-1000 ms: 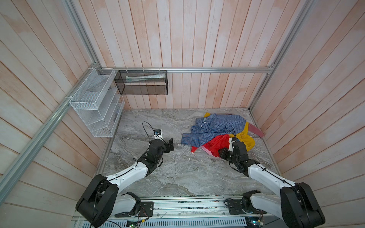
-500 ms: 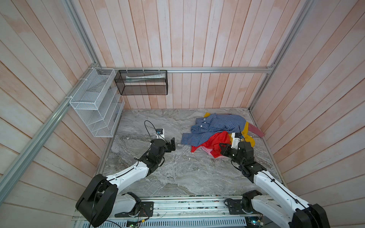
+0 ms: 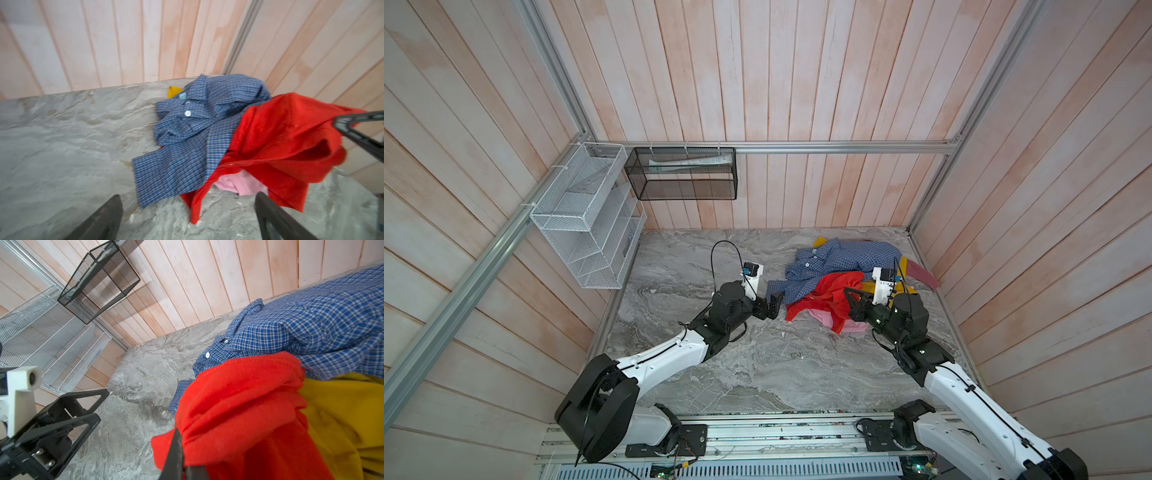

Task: Pick out a specific cloth from the pile
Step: 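Reach the left gripper to the red cloth held by the right gripper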

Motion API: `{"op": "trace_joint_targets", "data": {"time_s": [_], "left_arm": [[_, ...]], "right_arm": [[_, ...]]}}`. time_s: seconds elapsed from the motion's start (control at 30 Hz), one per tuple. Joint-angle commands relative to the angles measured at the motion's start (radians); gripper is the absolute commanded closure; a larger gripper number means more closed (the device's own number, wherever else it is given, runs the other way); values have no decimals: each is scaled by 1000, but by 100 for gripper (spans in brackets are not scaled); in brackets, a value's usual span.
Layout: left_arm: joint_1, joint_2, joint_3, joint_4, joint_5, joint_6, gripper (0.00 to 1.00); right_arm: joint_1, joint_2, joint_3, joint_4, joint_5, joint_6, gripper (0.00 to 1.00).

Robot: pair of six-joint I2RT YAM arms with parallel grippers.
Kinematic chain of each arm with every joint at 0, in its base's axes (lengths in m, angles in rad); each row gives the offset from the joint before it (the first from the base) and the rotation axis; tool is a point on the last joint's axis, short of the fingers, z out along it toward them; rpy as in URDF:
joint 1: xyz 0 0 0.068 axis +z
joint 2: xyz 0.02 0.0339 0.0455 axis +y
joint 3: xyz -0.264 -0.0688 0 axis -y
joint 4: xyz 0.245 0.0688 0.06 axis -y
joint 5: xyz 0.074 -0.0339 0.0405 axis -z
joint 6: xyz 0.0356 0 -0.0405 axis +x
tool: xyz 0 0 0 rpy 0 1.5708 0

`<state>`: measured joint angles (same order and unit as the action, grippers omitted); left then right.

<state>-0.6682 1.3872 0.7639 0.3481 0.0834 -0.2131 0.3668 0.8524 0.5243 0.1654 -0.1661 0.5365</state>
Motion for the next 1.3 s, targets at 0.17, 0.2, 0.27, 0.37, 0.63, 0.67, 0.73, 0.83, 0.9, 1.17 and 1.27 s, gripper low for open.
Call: {"op": "trace_joint_targets", "data": {"time_s": [0.17, 0.2, 0.27, 0.37, 0.63, 0.67, 0.73, 0.83, 0.9, 1.17, 1.27], "left_arm": [[-118, 188, 218, -17, 182, 109, 0], [-134, 210, 237, -13, 185, 113, 0], [-162, 252, 267, -5, 179, 121, 0], [-189, 314, 313, 6, 176, 118, 0], [-218, 444, 439, -6, 64, 121, 0], [-218, 466, 467, -20, 45, 119, 0], [-220, 501, 511, -36, 45, 129, 0], [-224, 545, 562, -41, 48, 129, 2], [-225, 569, 591, -47, 55, 130, 9], [-231, 558, 602, -13, 120, 117, 88], [-240, 537, 584, -15, 140, 101, 100]], "right_arm": [[7, -15, 34, 59, -14, -52, 100], [8, -16, 33, 59, -10, -51, 100], [6, -17, 28, 59, 0, -52, 100], [4, -11, 33, 60, -17, -57, 100], [1, -15, 42, 53, -35, -79, 100], [0, -15, 41, 54, -34, -80, 100], [-3, -15, 39, 52, -36, -81, 100], [-13, -18, 36, 51, -47, -78, 100], [-20, -22, 35, 51, -50, -78, 100], [-82, -33, 19, 10, -41, -77, 100], [-135, -45, -5, 16, -61, -57, 79]]}}
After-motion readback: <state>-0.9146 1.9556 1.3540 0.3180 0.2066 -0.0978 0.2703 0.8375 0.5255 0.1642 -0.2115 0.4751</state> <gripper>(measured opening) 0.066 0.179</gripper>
